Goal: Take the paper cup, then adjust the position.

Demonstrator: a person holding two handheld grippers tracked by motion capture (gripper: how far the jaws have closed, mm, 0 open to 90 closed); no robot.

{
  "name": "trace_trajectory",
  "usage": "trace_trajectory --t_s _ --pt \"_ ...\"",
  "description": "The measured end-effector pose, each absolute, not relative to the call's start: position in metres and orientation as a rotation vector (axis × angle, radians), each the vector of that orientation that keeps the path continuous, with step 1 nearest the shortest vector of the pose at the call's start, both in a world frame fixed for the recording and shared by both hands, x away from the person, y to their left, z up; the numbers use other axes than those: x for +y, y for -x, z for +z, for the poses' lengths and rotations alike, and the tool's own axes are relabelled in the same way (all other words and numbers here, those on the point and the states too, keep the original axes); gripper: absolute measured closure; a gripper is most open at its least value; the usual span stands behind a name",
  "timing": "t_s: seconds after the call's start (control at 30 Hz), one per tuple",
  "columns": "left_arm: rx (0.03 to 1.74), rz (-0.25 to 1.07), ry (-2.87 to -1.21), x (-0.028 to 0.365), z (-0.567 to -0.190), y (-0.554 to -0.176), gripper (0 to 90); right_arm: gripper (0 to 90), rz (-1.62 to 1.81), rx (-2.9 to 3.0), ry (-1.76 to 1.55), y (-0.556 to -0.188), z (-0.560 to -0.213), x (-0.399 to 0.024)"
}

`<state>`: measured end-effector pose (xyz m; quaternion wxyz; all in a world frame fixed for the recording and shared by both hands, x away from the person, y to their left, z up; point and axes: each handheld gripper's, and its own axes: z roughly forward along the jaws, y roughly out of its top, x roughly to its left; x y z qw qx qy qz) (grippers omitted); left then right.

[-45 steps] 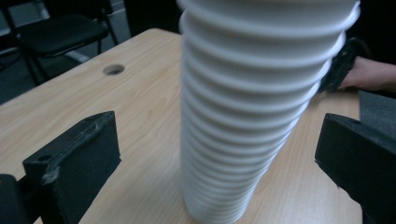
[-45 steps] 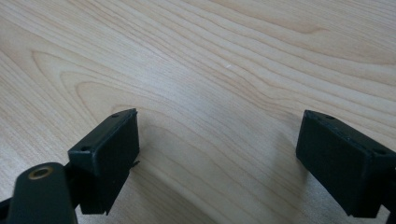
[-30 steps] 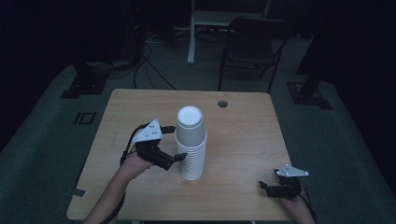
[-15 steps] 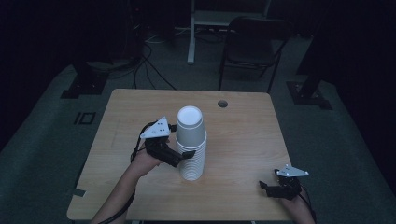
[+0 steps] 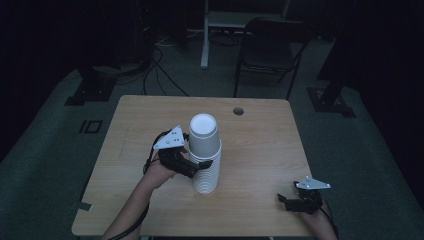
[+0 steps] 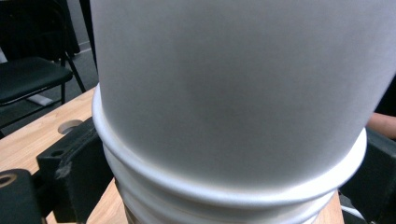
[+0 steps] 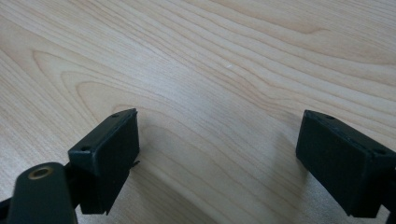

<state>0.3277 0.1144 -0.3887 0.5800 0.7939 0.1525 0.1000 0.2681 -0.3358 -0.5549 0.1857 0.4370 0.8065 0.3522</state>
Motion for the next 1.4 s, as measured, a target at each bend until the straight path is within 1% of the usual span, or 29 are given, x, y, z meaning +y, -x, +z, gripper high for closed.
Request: trace_trajectory --t_s 0.43,0.5,0.8,0.97,1.03,1.4 --pt "0.362 0.242 -1.839 0.115 -0.391 -0.326 5.3 12.5 0.983 2.265 -1.246 -0.268 -0.554 -0.335" --pt "0.364 0.240 -1.840 0.115 -0.390 -0.326 5.3 11.4 0.969 2.266 -1.255 -0.269 -0.554 -0.334" --pt "0.358 0.235 -1.849 0.115 -0.389 -0.327 5.3 11.2 1.024 2.280 -1.297 -0.268 -0.543 -0.333" --pt "0.351 0.230 -1.849 0.115 -0.390 -0.328 5.4 11.6 1.110 2.251 -1.272 -0.270 -0.520 -0.331" --pt "0.349 0.229 -1.849 0.115 -0.390 -0.328 5.4 11.6 1.123 2.252 -1.263 -0.270 -0.516 -0.330" --pt "0.334 0.214 -1.846 0.116 -0.390 -0.329 5.8 12.4 1.275 2.205 -1.138 -0.272 -0.474 -0.312"
